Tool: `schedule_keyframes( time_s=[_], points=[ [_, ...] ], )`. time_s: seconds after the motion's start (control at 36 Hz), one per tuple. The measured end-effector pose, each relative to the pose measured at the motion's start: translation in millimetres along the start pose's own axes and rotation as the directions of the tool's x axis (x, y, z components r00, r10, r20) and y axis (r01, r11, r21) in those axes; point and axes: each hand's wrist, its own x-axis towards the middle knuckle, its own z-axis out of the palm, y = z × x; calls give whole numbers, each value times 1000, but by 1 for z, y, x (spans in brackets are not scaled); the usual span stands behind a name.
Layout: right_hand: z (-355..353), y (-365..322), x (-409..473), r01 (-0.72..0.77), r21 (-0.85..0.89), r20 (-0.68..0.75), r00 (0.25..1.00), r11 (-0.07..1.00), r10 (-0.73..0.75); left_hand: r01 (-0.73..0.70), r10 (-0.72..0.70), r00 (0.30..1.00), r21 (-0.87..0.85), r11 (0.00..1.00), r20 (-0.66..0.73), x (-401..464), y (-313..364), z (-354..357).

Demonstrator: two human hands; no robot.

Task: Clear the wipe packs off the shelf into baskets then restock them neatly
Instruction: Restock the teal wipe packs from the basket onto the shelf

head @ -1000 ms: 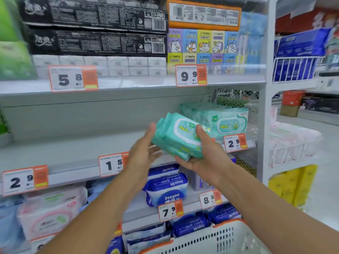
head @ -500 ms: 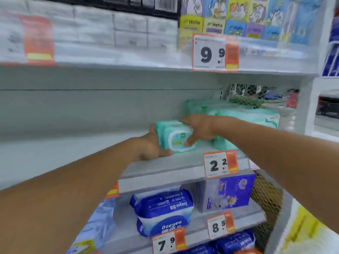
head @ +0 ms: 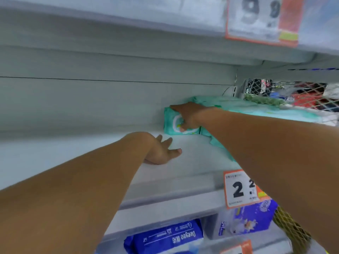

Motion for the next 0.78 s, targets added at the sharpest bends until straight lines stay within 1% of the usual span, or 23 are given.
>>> schedule_keyframes(
  time_s=[0.11, 0.17, 0.22, 0.31, 0.36, 0.42, 0.44, 0.47, 0.53, 0.58, 0.61, 0.64, 0.67, 0.69, 0.72, 0.75, 0.78],
  points=[
    [2, 3, 16, 52, 41, -21, 998, 998, -51, -57, 54, 998, 77, 995, 34, 4, -1, 3],
    [5, 6, 19, 67, 77, -35, 997, 995, -65, -76, 75, 997, 108, 991, 21, 3, 0, 4],
    [9, 8, 22, 50, 88, -67, 997, 995, -45, -84, 88, 996, 128, 988, -21, -1, 4, 3],
    [13, 8, 24, 22, 87, -85, 996, 996, -14, -100, 109, 993, 176, 979, -42, -4, 8, 4],
    [11, 7, 22, 23, 76, -58, 998, 997, -19, -89, 100, 993, 165, 982, -60, -5, 8, 5],
    [6, 5, 16, 18, 55, -35, 999, 998, -16, -80, 90, 992, 109, 991, -83, -8, 8, 5],
    [3, 4, 11, 14, 46, -46, 999, 999, -12, -67, 74, 994, 87, 994, -82, -10, 9, 5],
    [-1, 2, 5, 5, 35, -63, 998, 999, -3, -63, 69, 994, 74, 995, -80, -14, 9, 5],
    [-9, 0, -19, -27, 51, -135, 990, 998, 34, -39, 37, 995, -18, 999, -90, -19, 7, 5],
    [-15, 2, -60, -42, 113, -259, 963, 993, 71, -10, -8, 986, -107, 994, -165, -30, 7, 1],
    [-13, 3, -88, -43, 168, -347, 933, 985, 100, -15, -12, 976, -120, 993, -218, -38, 8, -2],
    [-9, 3, -121, -26, 244, -460, 877, 969, 139, -40, 2, 956, -124, 991, -294, -48, 11, -4],
    [-2, 0, -157, 26, 324, -577, 797, 946, 176, -90, 32, 922, -134, 987, -387, -59, 15, -4],
    [10, -5, -195, 92, 395, -671, 708, 914, 219, -153, 59, 882, -166, 974, -467, -73, 21, -3],
    [23, -11, -232, 150, 457, -729, 628, 877, 273, -224, 65, 825, -219, 950, -562, -87, 27, 3],
    [39, -18, -265, 193, 513, -754, 567, 836, 332, -314, 43, 722, -272, 909, -690, -102, 36, 13],
    [60, -22, -292, 213, 562, -754, 530, 799, 389, -426, 1, 585, -306, 851, -811, -118, 47, 31]
  ],
)
